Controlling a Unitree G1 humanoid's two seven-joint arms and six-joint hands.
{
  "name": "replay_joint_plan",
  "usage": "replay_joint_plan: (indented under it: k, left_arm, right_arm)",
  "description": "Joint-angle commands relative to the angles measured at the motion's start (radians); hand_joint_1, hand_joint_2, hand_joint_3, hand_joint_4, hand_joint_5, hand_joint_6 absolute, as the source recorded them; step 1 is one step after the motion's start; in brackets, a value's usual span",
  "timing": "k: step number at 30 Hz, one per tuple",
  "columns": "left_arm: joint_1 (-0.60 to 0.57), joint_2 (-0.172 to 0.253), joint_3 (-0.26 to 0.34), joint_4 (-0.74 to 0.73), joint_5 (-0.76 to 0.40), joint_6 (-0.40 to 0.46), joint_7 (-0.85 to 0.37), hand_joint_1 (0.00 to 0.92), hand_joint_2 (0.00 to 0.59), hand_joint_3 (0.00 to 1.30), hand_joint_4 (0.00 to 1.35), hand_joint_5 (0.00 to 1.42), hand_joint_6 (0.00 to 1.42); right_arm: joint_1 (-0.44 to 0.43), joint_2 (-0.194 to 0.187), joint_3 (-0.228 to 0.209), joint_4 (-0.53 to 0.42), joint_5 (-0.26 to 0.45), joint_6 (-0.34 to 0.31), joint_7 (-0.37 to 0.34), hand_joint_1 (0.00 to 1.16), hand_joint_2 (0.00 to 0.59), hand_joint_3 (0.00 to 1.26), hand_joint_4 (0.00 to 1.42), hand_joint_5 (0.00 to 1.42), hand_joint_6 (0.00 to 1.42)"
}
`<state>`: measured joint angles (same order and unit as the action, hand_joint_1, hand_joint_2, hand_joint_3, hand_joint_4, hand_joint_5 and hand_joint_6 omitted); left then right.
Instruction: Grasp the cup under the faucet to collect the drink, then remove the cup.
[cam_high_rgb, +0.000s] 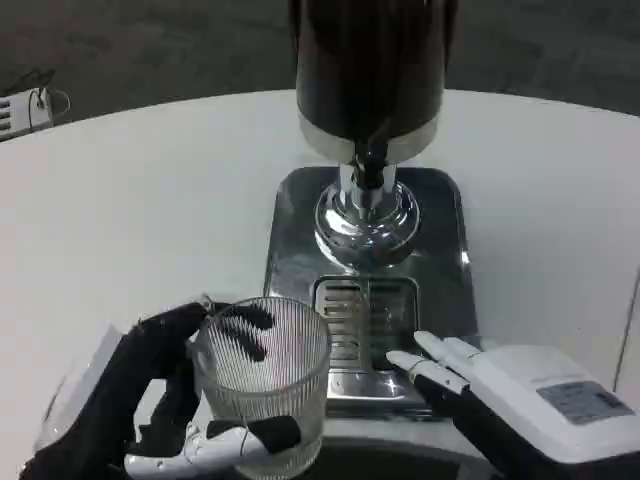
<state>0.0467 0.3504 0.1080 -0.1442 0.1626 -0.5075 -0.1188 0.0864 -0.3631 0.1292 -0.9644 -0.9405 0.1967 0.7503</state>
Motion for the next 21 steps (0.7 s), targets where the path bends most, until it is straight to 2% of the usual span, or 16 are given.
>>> replay_joint_plan:
  k: [1,21]
  left_arm:
    - [0.013,0.001,0.012,-0.014,-0.021,-0.015,-0.002,0.619,0.0,0.97,1.1,1.3,1.42]
    - [0.007,-0.001,0.009,-0.007,-0.02,-0.013,0.0,0.619,0.0,0.97,1.1,1.3,1.42]
  right_arm:
    - [0.01,0.004,-0.005,-0.017,-0.005,-0.007,0.009,0.6,0.454,0.12,0.0,0.03,0.0]
    - [0.01,0.006,-0.012,-0.016,-0.002,-0.002,0.01,0.6,0.454,0.12,0.0,0.03,0.0]
